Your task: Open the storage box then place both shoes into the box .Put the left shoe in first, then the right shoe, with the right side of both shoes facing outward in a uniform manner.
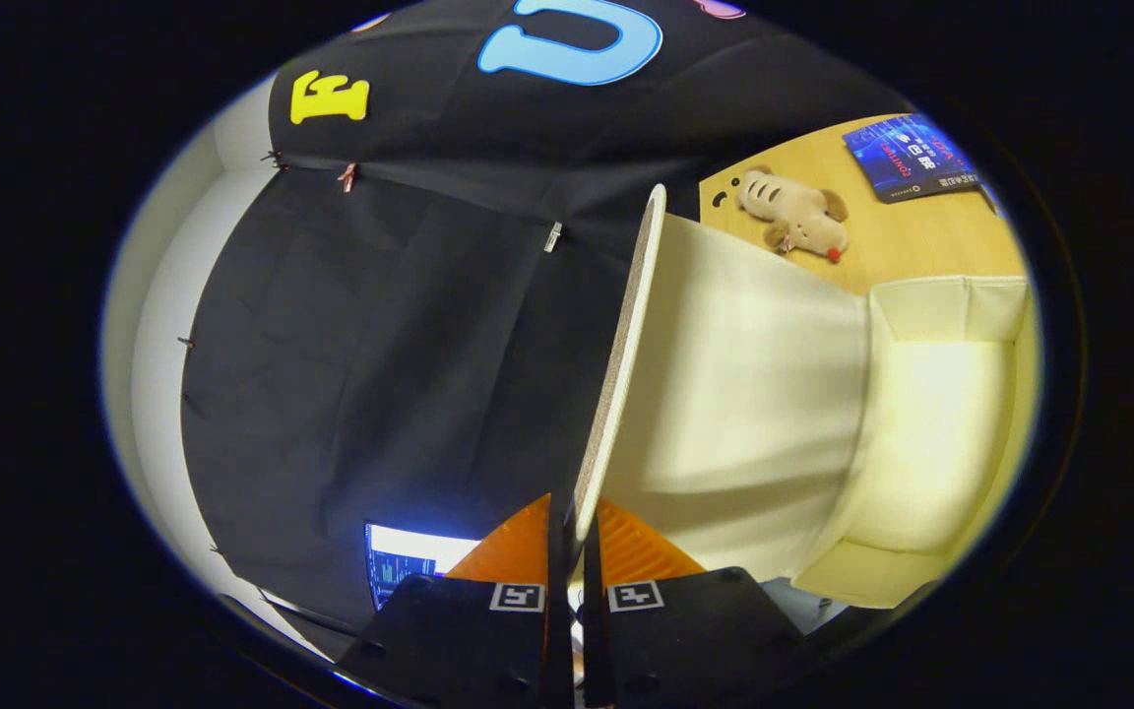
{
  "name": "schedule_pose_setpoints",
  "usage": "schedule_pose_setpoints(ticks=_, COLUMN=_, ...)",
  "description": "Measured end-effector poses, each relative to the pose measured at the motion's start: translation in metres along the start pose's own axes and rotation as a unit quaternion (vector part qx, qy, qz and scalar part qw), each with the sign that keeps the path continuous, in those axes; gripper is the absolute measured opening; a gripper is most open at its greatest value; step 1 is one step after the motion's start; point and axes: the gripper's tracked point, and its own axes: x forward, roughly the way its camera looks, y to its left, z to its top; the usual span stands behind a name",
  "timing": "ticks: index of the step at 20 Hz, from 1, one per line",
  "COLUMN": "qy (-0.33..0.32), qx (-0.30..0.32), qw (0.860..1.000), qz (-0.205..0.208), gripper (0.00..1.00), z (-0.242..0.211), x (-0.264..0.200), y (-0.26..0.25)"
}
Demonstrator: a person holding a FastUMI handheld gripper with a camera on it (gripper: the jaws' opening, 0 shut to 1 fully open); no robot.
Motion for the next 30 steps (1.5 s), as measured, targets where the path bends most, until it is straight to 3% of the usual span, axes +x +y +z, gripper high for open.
schedule_pose_setpoints(ticks=3, qy=0.004, qx=-0.007, qw=1.000, qz=-0.024, gripper=0.09, z=-0.010, x=0.040, y=-0.003)
schedule_pose_setpoints(ticks=7, qy=0.004, qx=-0.045, qw=0.998, qz=-0.047, gripper=0.16, z=-0.018, x=0.081, y=-0.010)
schedule_pose_setpoints(ticks=8, qy=0.001, qx=-0.049, qw=0.998, qz=-0.050, gripper=0.30, z=-0.016, x=0.085, y=-0.010)
schedule_pose_setpoints(ticks=9, qy=-0.007, qx=-0.059, qw=0.997, qz=-0.051, gripper=0.36, z=-0.012, x=0.085, y=-0.011)
schedule_pose_setpoints(ticks=13, qy=-0.070, qx=-0.152, qw=0.983, qz=-0.082, gripper=0.99, z=0.022, x=0.047, y=-0.026)
schedule_pose_setpoints(ticks=17, qy=-0.157, qx=-0.213, qw=0.953, qz=-0.151, gripper=0.98, z=0.065, x=-0.039, y=-0.057)
schedule_pose_setpoints(ticks=22, qy=-0.231, qx=-0.276, qw=0.897, qz=-0.256, gripper=0.98, z=0.106, x=-0.163, y=-0.127)
schedule_pose_setpoints(ticks=27, qy=-0.237, qx=-0.325, qw=0.844, qz=-0.353, gripper=0.98, z=0.112, x=-0.251, y=-0.212)
schedule_pose_setpoints(ticks=30, qy=-0.221, qx=-0.351, qw=0.822, qz=-0.390, gripper=0.99, z=0.111, x=-0.283, y=-0.259)
